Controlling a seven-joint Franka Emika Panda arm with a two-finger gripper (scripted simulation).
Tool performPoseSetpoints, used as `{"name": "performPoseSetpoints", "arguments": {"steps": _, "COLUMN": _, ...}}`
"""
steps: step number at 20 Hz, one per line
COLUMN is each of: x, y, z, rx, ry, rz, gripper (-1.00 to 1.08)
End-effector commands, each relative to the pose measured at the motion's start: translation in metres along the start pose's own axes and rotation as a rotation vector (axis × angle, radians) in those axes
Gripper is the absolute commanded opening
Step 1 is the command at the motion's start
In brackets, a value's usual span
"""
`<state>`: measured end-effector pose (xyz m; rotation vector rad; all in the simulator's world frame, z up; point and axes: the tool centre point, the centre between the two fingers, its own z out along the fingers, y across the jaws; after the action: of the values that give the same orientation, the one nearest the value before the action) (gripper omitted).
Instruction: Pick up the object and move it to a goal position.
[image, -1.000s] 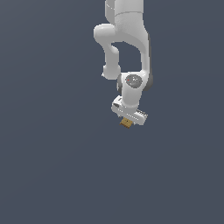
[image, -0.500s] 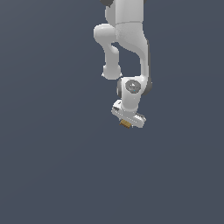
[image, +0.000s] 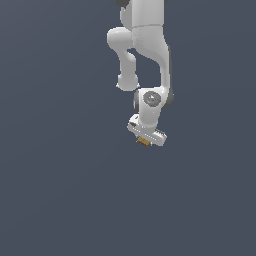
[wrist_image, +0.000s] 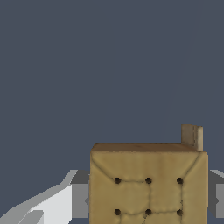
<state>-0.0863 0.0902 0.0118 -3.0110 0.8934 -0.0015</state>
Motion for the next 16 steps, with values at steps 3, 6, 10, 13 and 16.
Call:
{"name": "performPoseSetpoints", "arguments": {"steps": 3, "x": 0.003, "y": 0.000, "z": 0.000, "rx": 0.000, "ry": 0.000, "rz": 0.000, "gripper": -1.00}}
{"name": "performPoseSetpoints", "arguments": {"steps": 6, "x": 0.010, "y": 0.000, "z": -0.002, "rx": 0.000, "ry": 0.000, "rz": 0.000, "gripper": -1.00}}
{"name": "performPoseSetpoints", "arguments": {"steps": 10, "x": 0.028, "y": 0.001, "z": -0.006, "rx": 0.000, "ry": 0.000, "rz": 0.000, "gripper": -1.00}}
{"name": "performPoseSetpoints", "arguments": {"steps": 13, "x": 0.046, "y": 0.002, "z": -0.010, "rx": 0.000, "ry": 0.000, "rz": 0.000, "gripper": -1.00}}
{"name": "performPoseSetpoints", "arguments": {"steps": 16, "x": 0.068, "y": 0.003, "z": -0.015, "rx": 0.000, "ry": 0.000, "rz": 0.000, "gripper": -1.00}}
